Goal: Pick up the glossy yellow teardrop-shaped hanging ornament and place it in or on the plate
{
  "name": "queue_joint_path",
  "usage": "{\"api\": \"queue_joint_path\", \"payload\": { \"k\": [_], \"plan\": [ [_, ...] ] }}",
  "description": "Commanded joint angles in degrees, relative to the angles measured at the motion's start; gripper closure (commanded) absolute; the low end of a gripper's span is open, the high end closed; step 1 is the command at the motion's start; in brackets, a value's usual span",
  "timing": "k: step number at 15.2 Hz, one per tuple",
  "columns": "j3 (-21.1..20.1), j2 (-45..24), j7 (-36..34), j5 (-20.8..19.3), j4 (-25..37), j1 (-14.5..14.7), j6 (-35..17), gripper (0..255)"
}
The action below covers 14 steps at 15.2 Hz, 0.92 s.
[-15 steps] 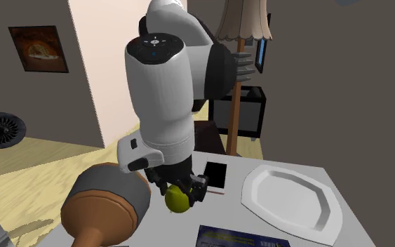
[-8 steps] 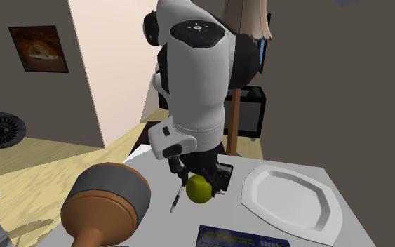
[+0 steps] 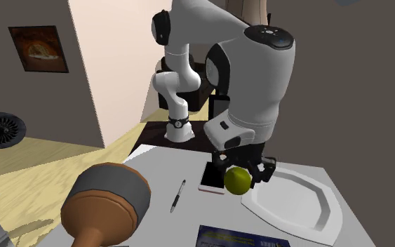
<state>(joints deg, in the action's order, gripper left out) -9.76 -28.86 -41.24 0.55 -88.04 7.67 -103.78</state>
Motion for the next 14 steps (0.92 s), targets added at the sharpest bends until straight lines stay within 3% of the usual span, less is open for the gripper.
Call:
{"api": "queue_joint_path", "payload": {
  "k": [1, 14],
  "plan": [
    [-0.74, -0.5, -2.49, 0.1, 0.57, 1.81, -0.11, 255],
    [-4.15, -7.18, -15.69, -0.25, 9.22, 12.52, 0.66, 255]
  ]
}}
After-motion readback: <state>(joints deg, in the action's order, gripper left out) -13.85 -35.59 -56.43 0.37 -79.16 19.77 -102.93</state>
